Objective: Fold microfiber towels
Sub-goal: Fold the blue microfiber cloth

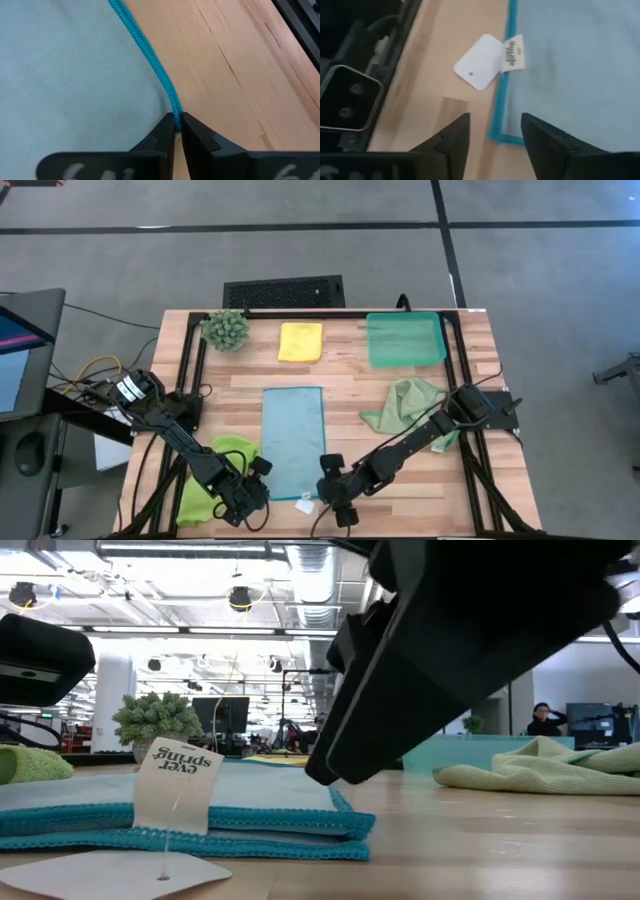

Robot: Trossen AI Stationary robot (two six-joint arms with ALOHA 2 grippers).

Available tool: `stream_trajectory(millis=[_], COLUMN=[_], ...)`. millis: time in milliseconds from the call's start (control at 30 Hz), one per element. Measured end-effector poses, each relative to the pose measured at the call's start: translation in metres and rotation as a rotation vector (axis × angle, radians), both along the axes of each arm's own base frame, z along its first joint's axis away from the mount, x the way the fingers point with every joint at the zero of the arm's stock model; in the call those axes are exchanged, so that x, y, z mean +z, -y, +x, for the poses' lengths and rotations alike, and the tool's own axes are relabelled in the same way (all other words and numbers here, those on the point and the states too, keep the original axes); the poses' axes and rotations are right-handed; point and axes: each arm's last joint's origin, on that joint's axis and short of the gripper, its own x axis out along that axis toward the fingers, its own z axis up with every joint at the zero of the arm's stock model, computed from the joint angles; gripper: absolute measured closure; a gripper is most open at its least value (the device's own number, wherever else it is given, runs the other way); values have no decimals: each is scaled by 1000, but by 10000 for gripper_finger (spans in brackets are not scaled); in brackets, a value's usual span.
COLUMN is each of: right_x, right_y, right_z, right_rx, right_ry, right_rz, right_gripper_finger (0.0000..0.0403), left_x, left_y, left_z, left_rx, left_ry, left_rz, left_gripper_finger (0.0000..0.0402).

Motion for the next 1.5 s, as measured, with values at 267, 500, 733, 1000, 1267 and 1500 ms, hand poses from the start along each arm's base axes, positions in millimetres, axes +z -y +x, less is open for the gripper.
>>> stream_trajectory(millis=[267,500,733,1000,1267,1500], right_x=[-11,-40,-50,-52,-37,1], right_y=[-3,-11,-14,-16,-11,7], right_z=[-5,-6,-11,-15,-18,-26], right_rx=[-28,-47,-88,-94,-81,-101], right_ry=[77,74,33,62,59,17], right_rz=[-14,-63,-91,-176,-215,-239], right_gripper_finger=[186,209,245,337,387,396], left_x=[0,0,0,0,0,19], left_y=[-1,-1,-2,-6,-5,-1], left_z=[1,1,2,6,6,18], left_rx=[10,19,27,94,79,69], left_ry=[-2,-3,-8,0,-2,79], left_rz=[-3,-7,-13,-20,-30,-41], left_gripper_finger=[381,381,381,385,398,400])
